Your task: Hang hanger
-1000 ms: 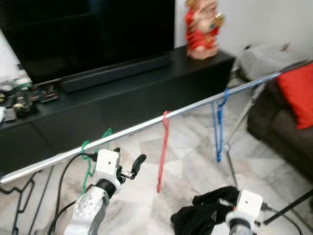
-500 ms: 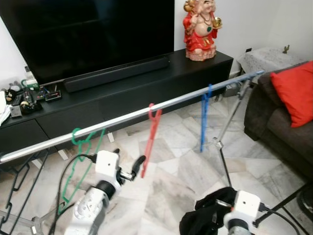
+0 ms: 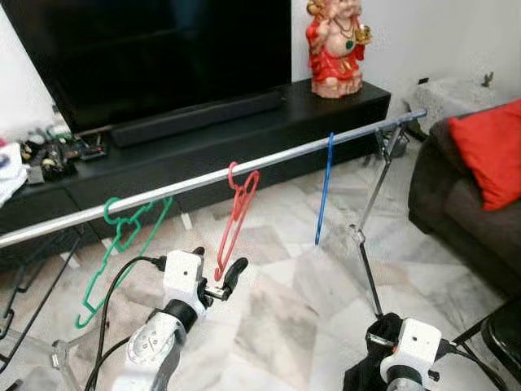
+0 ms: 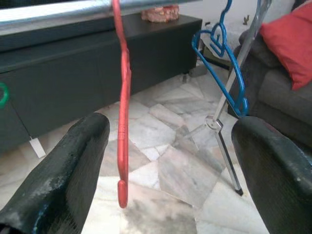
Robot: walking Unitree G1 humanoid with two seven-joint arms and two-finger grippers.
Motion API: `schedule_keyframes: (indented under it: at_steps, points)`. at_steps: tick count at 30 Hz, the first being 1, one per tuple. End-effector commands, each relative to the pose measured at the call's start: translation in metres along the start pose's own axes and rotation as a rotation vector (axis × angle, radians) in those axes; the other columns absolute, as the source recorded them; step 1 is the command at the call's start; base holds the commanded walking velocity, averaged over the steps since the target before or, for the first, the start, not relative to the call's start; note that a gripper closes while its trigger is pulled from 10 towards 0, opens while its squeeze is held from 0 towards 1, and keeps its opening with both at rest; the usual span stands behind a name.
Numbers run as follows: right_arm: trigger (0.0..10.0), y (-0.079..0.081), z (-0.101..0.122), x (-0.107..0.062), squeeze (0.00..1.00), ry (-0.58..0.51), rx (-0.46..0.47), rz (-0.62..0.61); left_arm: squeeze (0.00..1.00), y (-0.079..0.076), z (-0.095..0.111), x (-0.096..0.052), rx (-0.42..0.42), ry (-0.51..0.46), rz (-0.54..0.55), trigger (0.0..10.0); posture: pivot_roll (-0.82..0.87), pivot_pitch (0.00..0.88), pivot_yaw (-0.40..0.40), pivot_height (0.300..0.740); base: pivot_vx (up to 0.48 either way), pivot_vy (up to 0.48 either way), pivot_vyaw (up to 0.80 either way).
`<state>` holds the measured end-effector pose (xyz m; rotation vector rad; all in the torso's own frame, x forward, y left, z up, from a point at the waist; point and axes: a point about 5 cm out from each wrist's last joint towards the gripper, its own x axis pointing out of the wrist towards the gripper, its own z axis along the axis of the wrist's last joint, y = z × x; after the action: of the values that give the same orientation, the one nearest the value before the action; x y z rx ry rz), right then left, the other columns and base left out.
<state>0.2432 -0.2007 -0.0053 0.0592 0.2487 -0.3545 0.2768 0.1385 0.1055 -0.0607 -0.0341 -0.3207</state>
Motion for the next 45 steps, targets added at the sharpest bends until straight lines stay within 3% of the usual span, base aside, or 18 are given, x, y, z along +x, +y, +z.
schedule_keyframes:
  at_steps: [1, 15, 38, 45]
  points:
    - [10.0, 0.0072, 0.0034, -0.0001, 0.0, -0.021, 0.017, 0.019, 0.0, 0.0073, -0.0007, -0.0029, -0.006, 0.01, 0.023, 10.0, 0.05, 0.058, 0.061, 0.74, 0.0, 0.0, 0.0]
    - [10.0, 0.008, 0.0028, 0.0, 0.0, -0.016, 0.018, 0.026, 0.0, 0.0071, -0.0014, -0.0021, -0.012, 0.02, 0.02, 10.0, 0.06, 0.061, 0.059, 0.74, 0.0, 0.366, 0.0]
    - [10.0, 0.0084, 0.0017, 0.0003, 0.0, -0.011, 0.023, 0.022, 0.0, 0.0008, -0.0007, -0.0011, 0.036, 0.015, -0.031, 10.0, 0.06, 0.048, 0.061, 0.74, 0.0, 0.0, 0.0]
    - [10.0, 0.0089, 0.0021, 0.0006, 0.0, -0.012, 0.025, 0.026, 0.0, -0.0009, -0.0015, -0.0011, 0.025, 0.014, -0.03, 10.0, 0.06, 0.046, 0.06, 0.74, 0.0, -0.31, 0.0]
